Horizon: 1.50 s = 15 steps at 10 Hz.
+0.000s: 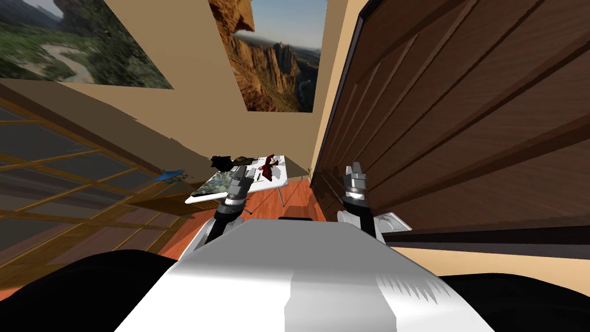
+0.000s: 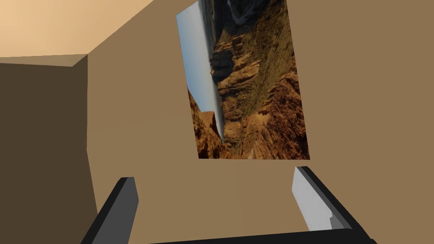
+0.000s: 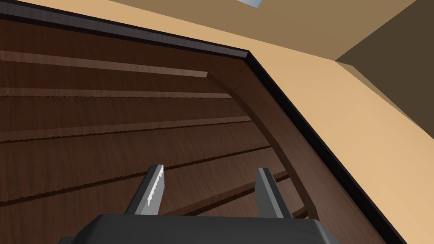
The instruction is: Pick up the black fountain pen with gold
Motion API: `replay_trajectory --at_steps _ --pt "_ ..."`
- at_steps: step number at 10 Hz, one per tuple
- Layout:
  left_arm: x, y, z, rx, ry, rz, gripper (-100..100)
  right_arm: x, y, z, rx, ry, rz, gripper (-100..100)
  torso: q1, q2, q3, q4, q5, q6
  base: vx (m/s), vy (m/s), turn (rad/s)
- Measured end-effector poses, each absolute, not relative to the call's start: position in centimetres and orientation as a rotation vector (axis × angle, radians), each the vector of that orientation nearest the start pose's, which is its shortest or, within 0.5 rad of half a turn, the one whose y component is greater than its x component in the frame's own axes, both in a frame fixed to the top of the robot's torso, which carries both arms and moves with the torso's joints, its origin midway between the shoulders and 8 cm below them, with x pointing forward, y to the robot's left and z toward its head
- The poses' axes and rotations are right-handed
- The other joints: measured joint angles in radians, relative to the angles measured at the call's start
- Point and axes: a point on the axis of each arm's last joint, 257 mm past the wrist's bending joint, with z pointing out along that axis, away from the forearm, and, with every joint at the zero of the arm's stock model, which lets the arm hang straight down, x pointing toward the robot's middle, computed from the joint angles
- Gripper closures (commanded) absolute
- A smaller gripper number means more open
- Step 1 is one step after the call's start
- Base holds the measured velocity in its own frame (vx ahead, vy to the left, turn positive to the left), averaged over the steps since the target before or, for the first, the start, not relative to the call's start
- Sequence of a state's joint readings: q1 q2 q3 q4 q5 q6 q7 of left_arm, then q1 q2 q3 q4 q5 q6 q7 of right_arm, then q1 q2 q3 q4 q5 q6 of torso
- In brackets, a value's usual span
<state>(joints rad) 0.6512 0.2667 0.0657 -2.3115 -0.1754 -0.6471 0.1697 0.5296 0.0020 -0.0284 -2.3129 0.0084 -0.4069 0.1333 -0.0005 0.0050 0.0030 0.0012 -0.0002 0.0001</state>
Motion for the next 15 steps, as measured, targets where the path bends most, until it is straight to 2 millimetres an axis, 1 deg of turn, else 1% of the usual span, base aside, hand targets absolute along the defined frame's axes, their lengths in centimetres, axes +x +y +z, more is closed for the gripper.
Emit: replay_trajectory --at_steps 1,2,4,5,6,8,9,11,12,14,15 --pt "30.4 24.9 -0.3 -0.377 0.956 -1.293 -100 34.9 -29.4 1.2 0.666 0.708 1.114 0 -0.001 0.001 0.0 0.0 0.0 0.0 -0.064 -0.021 -0.017" --pt "30.4 24.8 -0.7 -0.381 0.979 -1.299 -100 34.9 -29.4 1.2 0.666 0.708 1.114 0 0.0 0.0 0.0 0.0 0.0 0.0 -0.058 -0.029 -0.067" --pt "29.8 25.1 -3.2 -0.396 1.082 -1.294 -100 34.9 -29.4 1.2 0.666 0.708 1.114 0 -0.001 0.001 0.001 0.0 0.0 0.0 -0.086 -0.023 -0.064" --pt "29.6 25.2 -3.7 -0.405 1.109 -1.299 -100 34.9 -29.4 1.2 0.666 0.708 1.114 0 0.0 0.001 0.0 0.0 0.0 0.0 -0.067 -0.018 -0.079" --pt "29.6 25.6 -4.9 -0.418 1.157 -1.297 -100 34.9 -29.4 1.2 0.666 0.708 1.114 0 0.0 0.0 0.0 0.0 0.0 0.0 -0.093 -0.034 -0.126" --pt "28.9 25.7 -7.0 -0.445 1.251 -1.297 -100 34.9 -29.4 1.2 0.666 0.708 1.114 0 -0.001 0.0 0.0 0.0 0.0 0.0 -0.07 -0.034 -0.057" --pt "28.5 26.4 -8.3 -0.464 1.304 -1.292 -100 34.9 -29.4 1.2 0.666 0.708 1.114 0 -0.001 0.0 0.0 0.0 0.0 0.0 -0.056 -0.025 -0.039" --pt "27.6 26.8 -10.0 -0.502 1.384 -1.293 -100 34.9 -29.4 1.2 0.666 0.708 1.114 0 0.0 -0.001 -0.001 0.0 0.0 0.0 -0.066 -0.03 -0.13" --pt "26.8 27.1 -12.0 -0.531 1.454 -1.284 -100 34.9 -29.4 1.2 0.666 0.708 1.114 0 -0.001 0.0 0.0 0.0 0.0 0.0 -0.071 -0.033 -0.037" --pt "25.6 28.0 -14.5 -0.579 1.548 -1.274 -100 34.9 -29.4 1.2 0.666 0.708 1.114 0 -0.001 0.0 0.0 0.0 0.0 0.0 -0.054 -0.033 -0.076" --pt "25.1 28.2 -15.3 -0.602 1.578 -1.273 -100 34.8 -29.4 1.2 0.666 0.708 1.114 0 0.0 -0.001 -0.001 0.0 0.0 0.0 -0.047 -0.03 -0.117"
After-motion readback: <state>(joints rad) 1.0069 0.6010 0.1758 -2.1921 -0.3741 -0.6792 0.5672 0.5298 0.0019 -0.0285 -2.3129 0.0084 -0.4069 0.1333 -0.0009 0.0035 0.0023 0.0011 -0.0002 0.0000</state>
